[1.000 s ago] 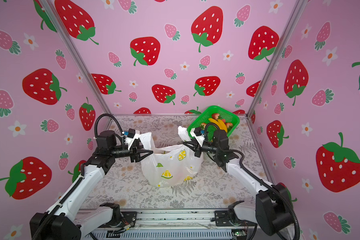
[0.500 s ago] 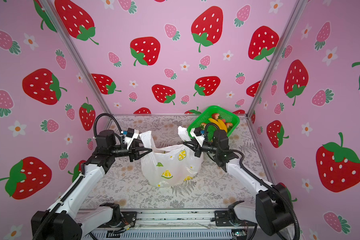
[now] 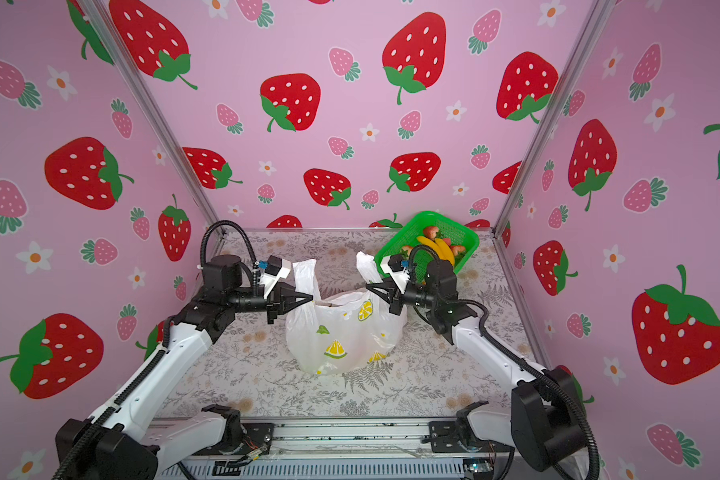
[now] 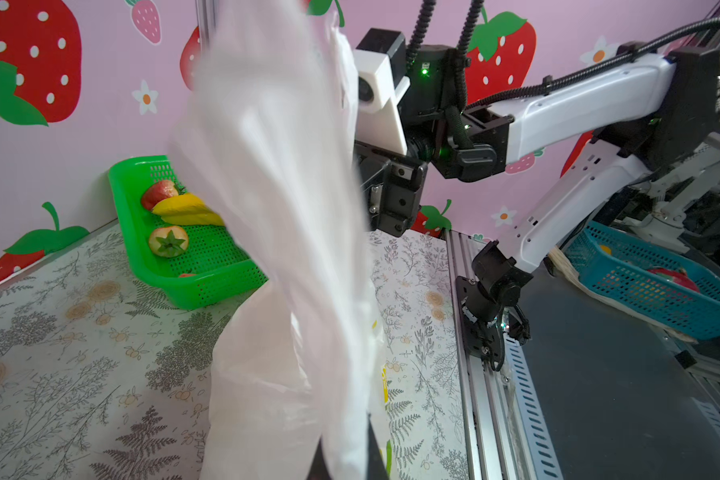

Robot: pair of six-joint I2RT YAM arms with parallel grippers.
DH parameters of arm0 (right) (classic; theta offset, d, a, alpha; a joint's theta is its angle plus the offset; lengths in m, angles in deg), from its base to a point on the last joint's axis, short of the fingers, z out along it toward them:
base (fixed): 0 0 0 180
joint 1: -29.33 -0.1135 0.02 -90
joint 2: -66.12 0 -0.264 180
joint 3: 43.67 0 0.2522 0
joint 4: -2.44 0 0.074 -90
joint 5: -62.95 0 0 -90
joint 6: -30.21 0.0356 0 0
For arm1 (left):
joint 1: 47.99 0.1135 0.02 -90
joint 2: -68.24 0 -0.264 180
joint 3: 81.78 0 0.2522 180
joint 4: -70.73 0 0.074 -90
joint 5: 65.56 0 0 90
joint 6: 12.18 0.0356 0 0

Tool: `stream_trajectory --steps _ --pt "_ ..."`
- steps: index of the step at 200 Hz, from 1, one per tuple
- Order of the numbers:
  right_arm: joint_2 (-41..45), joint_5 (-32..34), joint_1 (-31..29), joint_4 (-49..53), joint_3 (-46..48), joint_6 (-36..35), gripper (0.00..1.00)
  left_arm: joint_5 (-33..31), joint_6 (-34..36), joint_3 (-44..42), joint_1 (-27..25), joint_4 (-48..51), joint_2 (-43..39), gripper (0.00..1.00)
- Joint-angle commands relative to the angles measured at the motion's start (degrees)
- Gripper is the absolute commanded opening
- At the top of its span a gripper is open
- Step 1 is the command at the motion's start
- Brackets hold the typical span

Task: Place the fake fruits into the plastic bag and tie a complex knot

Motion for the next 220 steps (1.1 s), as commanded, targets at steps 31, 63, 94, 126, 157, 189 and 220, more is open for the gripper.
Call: stream_trajectory --steps 31,63,94,126,157,189,220 --pt "-0.3 -2.4 0.4 7.0 -3.8 2.2 0.02 -19.3 22.8 15.4 -12.5 28.0 3.9 0.0" --pt "-1.6 -4.3 0.3 8.8 -4.8 2.1 0.03 -35.0 30.0 25.7 -20.6 40.2 12.1 0.0" --pt "-2.3 -6.1 0.4 10.1 -5.3 0.5 0.04 -44.3 32.5 35.0 -25.1 47.9 19.7 0.0" --pt "-2.6 -6.8 0.7 10.6 -4.5 -1.9 0.05 -48.8 34.4 41.1 -27.5 50.3 23.8 0.0" --pt "-3.4 -8.7 0.7 10.1 -4.3 -3.2 0.1 -50.8 35.5 46.2 -28.3 52.5 27.3 0.0" --pt "-3.0 -8.4 0.7 8.6 -3.2 -4.2 0.14 -50.7 36.2 49.9 -28.4 53.7 30.0 0.0" --pt "-2.8 -9.9 0.8 5.8 -2.5 -3.2 0.19 -52.3 37.0 51.9 -28.7 54.8 31.9 0.0"
